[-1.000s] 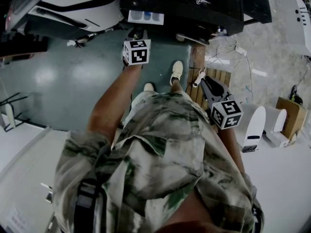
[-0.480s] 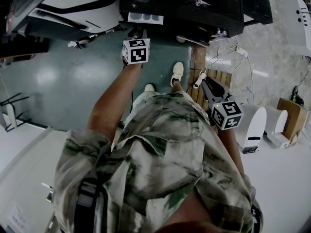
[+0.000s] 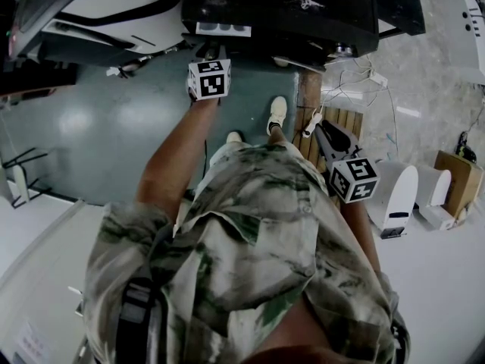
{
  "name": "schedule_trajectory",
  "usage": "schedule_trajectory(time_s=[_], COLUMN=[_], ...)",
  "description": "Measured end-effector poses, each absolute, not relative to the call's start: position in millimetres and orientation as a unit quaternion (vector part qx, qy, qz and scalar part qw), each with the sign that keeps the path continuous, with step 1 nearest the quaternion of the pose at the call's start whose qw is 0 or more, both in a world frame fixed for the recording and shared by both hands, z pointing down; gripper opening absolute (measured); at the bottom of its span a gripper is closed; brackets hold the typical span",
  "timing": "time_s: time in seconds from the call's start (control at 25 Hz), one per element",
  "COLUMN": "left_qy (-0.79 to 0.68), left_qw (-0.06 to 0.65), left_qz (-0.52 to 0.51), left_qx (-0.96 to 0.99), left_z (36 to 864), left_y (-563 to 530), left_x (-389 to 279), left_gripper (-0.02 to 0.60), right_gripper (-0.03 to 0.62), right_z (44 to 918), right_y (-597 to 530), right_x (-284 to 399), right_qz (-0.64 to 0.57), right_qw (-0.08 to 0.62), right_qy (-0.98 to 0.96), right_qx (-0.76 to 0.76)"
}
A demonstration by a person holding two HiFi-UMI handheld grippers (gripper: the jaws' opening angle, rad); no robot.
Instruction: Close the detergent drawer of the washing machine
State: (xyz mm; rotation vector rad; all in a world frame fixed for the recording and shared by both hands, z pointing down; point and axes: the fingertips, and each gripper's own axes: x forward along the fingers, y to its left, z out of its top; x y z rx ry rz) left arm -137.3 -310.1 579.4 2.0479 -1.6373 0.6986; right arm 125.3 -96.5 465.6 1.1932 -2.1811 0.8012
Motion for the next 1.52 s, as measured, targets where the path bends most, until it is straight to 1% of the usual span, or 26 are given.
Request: schedule_trajectory(time_s=[1.52], left_qy=[-0.600], left_qw=[0.226], left_qz=[0.238], left_qx=[0.730], left_z=[585], left_y=[-345], left_x=[-133], left_gripper=[0.137], right_gripper=[0.087], right_z=[472], right_y=[-123], right_x=[145], right_qz=[0.304], right_qw=[0.269], right_qy=[-0.800], right_qx=[0.443])
